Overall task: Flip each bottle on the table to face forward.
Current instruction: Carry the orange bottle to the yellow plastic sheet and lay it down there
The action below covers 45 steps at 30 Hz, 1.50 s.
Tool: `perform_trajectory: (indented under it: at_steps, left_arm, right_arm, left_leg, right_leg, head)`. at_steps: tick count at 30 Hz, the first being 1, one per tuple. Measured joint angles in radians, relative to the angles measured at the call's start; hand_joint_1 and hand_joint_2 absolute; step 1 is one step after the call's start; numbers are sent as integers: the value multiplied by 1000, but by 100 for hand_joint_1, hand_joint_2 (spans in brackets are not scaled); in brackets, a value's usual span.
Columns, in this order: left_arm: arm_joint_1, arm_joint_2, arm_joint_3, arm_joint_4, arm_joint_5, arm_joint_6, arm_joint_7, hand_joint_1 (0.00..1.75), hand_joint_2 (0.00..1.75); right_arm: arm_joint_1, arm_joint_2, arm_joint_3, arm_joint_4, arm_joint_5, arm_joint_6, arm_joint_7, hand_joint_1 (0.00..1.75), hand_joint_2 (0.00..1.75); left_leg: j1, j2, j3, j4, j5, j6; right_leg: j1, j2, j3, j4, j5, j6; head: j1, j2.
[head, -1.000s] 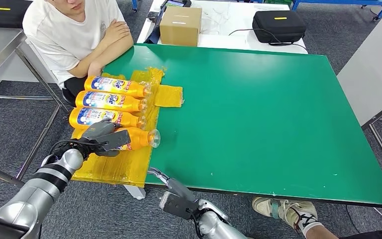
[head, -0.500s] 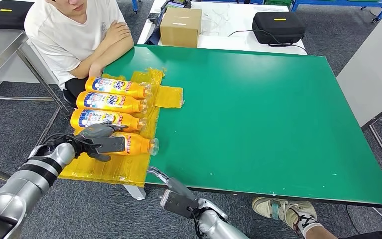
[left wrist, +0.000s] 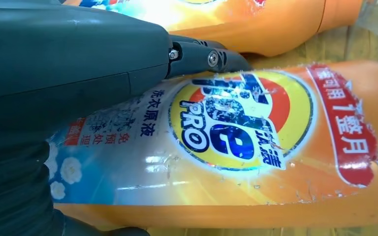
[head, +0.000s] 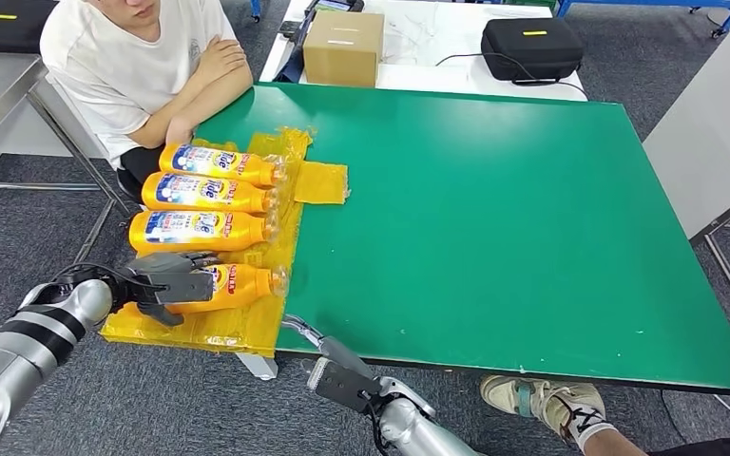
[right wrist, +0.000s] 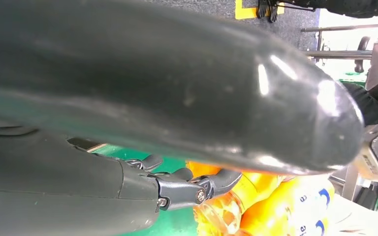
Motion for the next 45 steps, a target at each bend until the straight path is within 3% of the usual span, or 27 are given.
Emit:
perform_trajectory:
  at_steps: [5,9,14,22,27,32,36,41,45]
  left_arm:
    - [59,-9,68,-69,138,98,-40,0,175]
    - [105,-67,149,-111,155,193,-40,0,175]
    - [146,-132,236,-158,147,229,-43,0,175]
    - [182,-192,321,-215,164,206,-71,0,175]
    - [202,-197,348,-253,199,146,-85,0,175]
    - [223,-206,367,-297,216,153,-94,0,175]
    - [267,-277,415,-387,364,185,-103,0,175]
    - [379,-418,494,-567,705,196,-105,0,175]
    - [500,-494,536,-699,833,236,-123,0,175]
  right_arm:
    - [0,-4,7,0,-13,-13,0,0,0]
    - [0,-6,13,0,-18,-22,0,0,0]
    - [1,-6,16,0,-16,-28,0,0,0]
    - [1,-8,16,0,-15,-31,0,0,0]
    - [1,-11,16,0,-16,-33,0,0,0]
    - [7,-17,18,-10,-30,-55,0,0,0]
    - [50,-35,12,-128,-123,-198,-1,0,175]
    - [134,-77,-15,-414,-180,-418,-2,0,175]
    - [216,-116,-42,-639,-154,-551,-2,0,175]
  left_leg:
    - [-1,0,-3,0,0,0]
    - [-1,0,-5,0,0,0]
    - [-1,0,-5,0,0,0]
    - [-1,0,-6,0,0,0]
    - [-1,0,-6,0,0,0]
    - [-1,0,-6,0,0,0]
    - [-1,0,-7,1,0,0]
    - [-2,1,-8,1,-3,2]
    - [-2,1,-8,1,-5,2]
  right_leg:
    - [0,0,-5,0,0,0]
    - [-1,0,-6,-1,0,0]
    - [-1,0,-7,-1,0,0]
    - [0,0,-7,0,0,0]
    - [0,1,-7,0,0,0]
    - [0,1,-7,-1,0,0]
    - [-1,0,-7,-1,0,0]
    - [-1,1,-8,-2,0,1]
    - [-1,2,-8,-2,-2,3]
  head:
    - [0,0]
    - [0,0]
    - [0,0]
    - [0,0]
    - [0,0]
    - [0,0]
    - [0,0]
    - [0,0]
    - [0,0]
